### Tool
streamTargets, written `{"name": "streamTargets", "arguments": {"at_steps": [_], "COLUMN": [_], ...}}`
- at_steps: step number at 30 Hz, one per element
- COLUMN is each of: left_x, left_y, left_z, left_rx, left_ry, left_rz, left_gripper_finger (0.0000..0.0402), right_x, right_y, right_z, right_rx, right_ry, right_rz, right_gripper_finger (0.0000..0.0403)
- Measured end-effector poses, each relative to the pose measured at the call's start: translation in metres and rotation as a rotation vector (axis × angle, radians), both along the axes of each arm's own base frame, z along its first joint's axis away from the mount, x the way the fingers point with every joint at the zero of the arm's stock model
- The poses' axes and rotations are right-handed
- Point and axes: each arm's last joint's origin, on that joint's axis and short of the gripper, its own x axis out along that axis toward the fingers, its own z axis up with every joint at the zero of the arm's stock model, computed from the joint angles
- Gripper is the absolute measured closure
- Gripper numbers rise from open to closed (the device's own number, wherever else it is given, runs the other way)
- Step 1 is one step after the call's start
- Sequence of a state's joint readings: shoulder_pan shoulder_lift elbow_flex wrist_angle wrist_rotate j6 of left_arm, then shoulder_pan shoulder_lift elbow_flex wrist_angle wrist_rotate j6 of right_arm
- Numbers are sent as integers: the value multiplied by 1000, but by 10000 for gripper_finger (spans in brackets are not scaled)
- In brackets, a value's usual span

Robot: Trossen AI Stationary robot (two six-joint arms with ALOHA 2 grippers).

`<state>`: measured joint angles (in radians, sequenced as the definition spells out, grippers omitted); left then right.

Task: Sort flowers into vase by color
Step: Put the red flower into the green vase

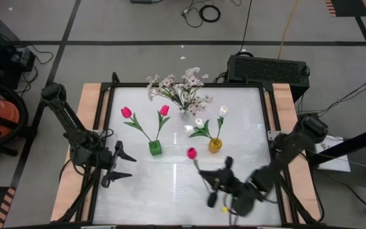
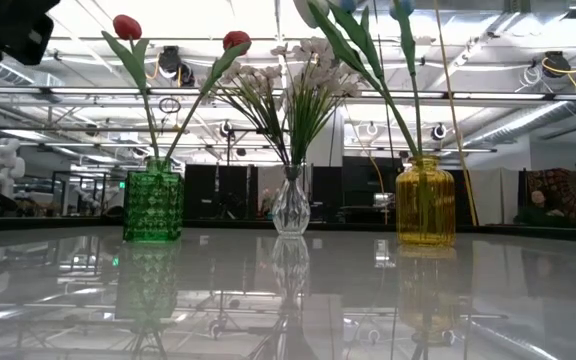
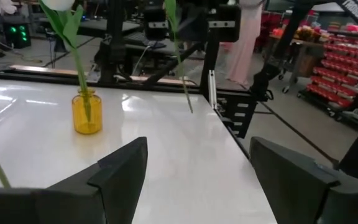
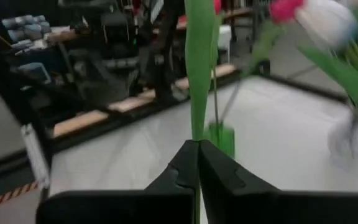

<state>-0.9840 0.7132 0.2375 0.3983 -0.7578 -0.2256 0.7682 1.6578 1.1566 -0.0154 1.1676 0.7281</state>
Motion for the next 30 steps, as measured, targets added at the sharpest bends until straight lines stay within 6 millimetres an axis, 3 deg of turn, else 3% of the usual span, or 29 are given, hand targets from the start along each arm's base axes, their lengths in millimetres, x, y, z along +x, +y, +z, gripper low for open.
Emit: {"name": "streamTargets", "arguments": {"at_steps": [5, 9, 15, 19, 23, 30], "left_x": [0, 0, 0, 0, -1, 0], "left_y": [1, 1, 2, 3, 4, 3], "left_z": [0, -1, -5, -10, -13, -16], "left_rx": [9, 13, 32, 33, 27, 21], "left_ry": [-1, 1, 33, 73, 97, 116], "left_rz": [29, 50, 64, 70, 78, 85], "left_gripper_finger": [111, 111, 111, 111, 111, 111], "right_x": [53, 84, 116, 139, 163, 186], "right_y": [-29, -56, -87, -91, -85, -84], "right_z": [12, 14, -8, -29, -35, -14], "right_rx": [-53, -126, -221, -257, -346, -484], "right_ry": [-105, -250, -440, -448, -423, -426], "right_rz": [101, 123, 65, 31, 8, -49], "right_gripper_finger": [403, 403, 403, 402, 402, 402]}}
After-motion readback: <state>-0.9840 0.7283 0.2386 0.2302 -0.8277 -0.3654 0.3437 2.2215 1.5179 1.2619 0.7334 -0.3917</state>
